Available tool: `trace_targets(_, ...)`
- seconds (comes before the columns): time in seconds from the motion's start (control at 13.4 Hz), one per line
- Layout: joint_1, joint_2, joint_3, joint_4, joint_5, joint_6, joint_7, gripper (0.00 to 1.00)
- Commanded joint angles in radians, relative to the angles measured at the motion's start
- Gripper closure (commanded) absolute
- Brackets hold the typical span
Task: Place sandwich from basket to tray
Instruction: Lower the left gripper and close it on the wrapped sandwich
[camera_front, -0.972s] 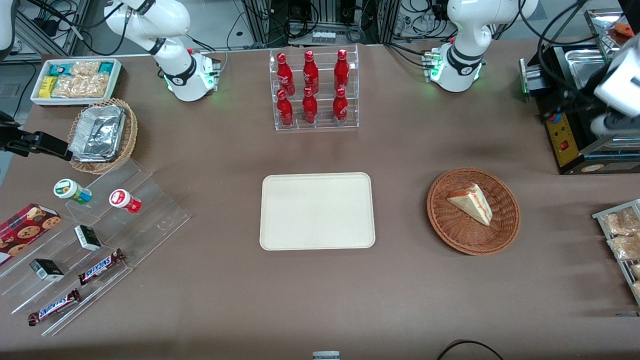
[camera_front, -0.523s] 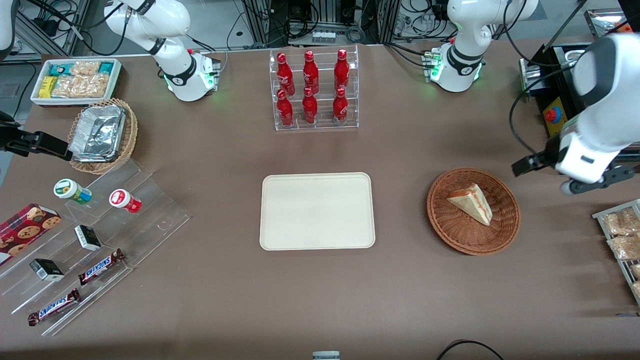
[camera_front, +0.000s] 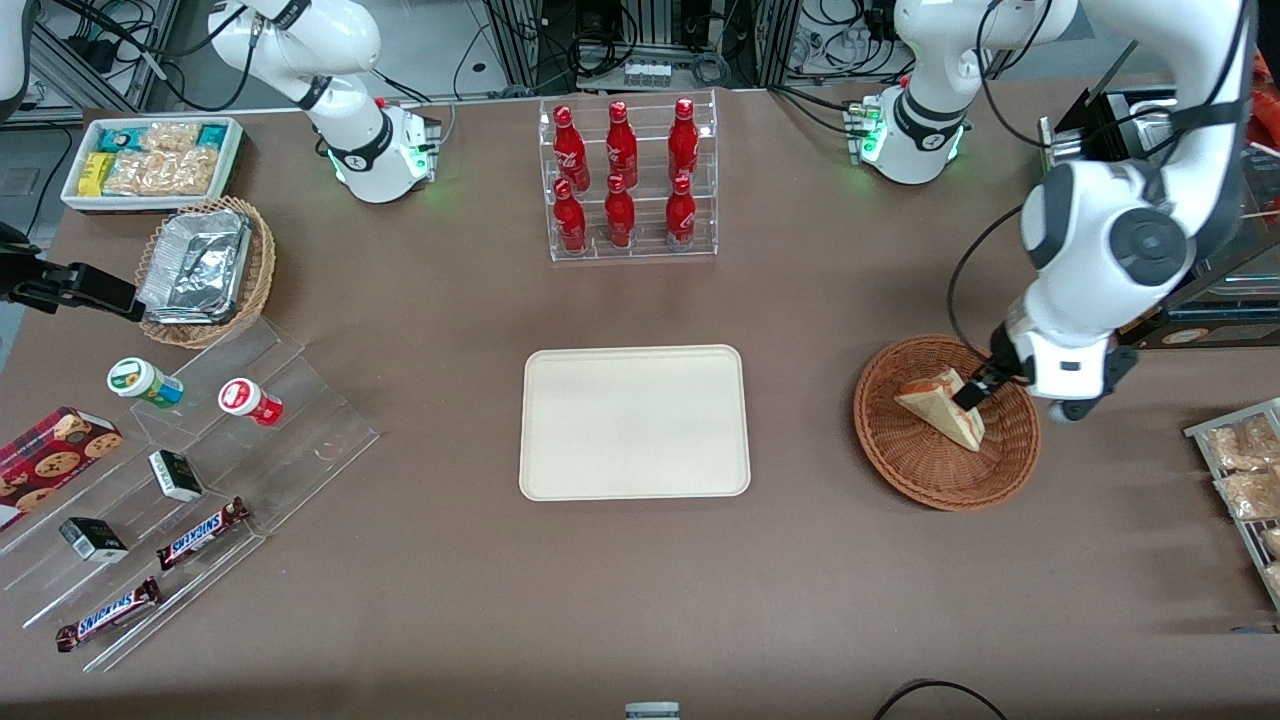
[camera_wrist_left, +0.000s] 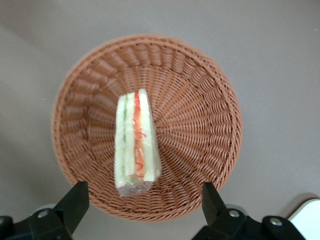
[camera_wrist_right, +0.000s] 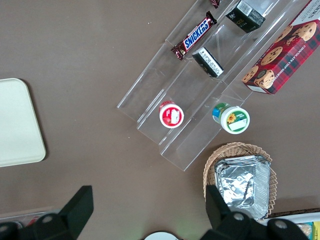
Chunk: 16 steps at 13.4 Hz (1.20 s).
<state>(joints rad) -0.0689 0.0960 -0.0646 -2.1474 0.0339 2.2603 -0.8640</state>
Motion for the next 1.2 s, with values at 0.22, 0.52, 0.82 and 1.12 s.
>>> trace_targets(0.22,-0.008,0.037,0.006,-0.069,0.021,0.088,-0.036,0.00)
trace_targets(0.52,-0.006,0.071,0.008,-0.091,0.027,0.102,-0.038,0.00)
trace_targets(0.82,0.003,0.083,0.023,-0.138,0.027,0.179,-0.038,0.00)
trace_targets(1.12,0.003,0.120,0.031,-0.163,0.027,0.266,-0.058,0.07)
